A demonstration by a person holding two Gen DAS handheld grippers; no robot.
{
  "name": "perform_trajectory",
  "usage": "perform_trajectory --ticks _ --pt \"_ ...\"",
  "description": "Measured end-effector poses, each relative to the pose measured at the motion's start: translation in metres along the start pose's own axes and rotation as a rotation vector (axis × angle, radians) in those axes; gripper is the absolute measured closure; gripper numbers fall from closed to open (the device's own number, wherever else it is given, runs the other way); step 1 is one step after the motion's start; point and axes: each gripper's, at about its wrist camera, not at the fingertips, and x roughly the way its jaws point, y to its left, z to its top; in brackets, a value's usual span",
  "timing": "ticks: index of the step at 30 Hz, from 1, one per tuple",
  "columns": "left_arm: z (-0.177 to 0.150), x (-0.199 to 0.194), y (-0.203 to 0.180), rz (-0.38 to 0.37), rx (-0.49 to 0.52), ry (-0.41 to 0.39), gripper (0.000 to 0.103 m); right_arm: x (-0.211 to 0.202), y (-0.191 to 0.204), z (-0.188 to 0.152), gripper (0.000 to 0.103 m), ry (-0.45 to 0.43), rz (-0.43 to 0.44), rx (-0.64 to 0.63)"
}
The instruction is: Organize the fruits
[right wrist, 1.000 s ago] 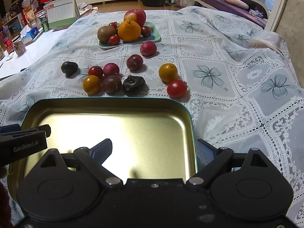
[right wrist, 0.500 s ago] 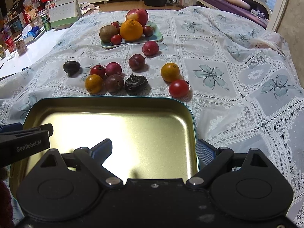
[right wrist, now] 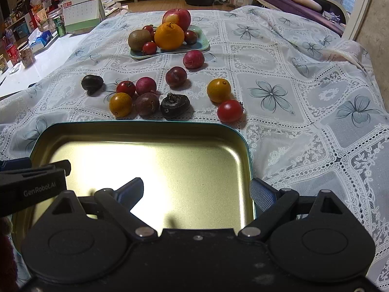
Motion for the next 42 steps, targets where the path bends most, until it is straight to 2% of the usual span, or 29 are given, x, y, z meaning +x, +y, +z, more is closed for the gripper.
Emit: perform_trajectory --ticks 7,14,20,24,29,35,42 --pt "-0.001 -0.003 -0.009 0.010 0.084 -0.008 0.036 0.001 0.001 0.001 0.006 0.014 0.005 -0.010" --pt "0.007 -0.003 -0.011 -0.055 0.120 0.040 0.040 0.003 -0.001 0.002 0.006 0.030 0.004 -0.008" --pt "0.028 -0.007 -0.003 -0.099 0.139 0.047 0.042 0.001 -0.005 0.009 0.006 0.020 0.020 -0.006" --pt "0.054 -0.008 0.001 -0.097 0.155 0.016 0.042 -0.001 -0.013 0.028 0.006 0.001 0.039 0.001" --pt "0.094 0.001 0.006 -0.056 0.167 -0.053 0.042 0.000 -0.026 0.060 0.006 -0.061 0.051 0.023" --pt "0.125 0.034 0.012 -0.062 0.124 -0.035 0.042 0.026 -0.043 0.103 0.006 -0.078 0.097 0.056" --pt "0.130 0.067 0.013 -0.077 0.091 0.020 0.049 0.064 -0.051 0.138 0.006 -0.050 0.142 0.062"
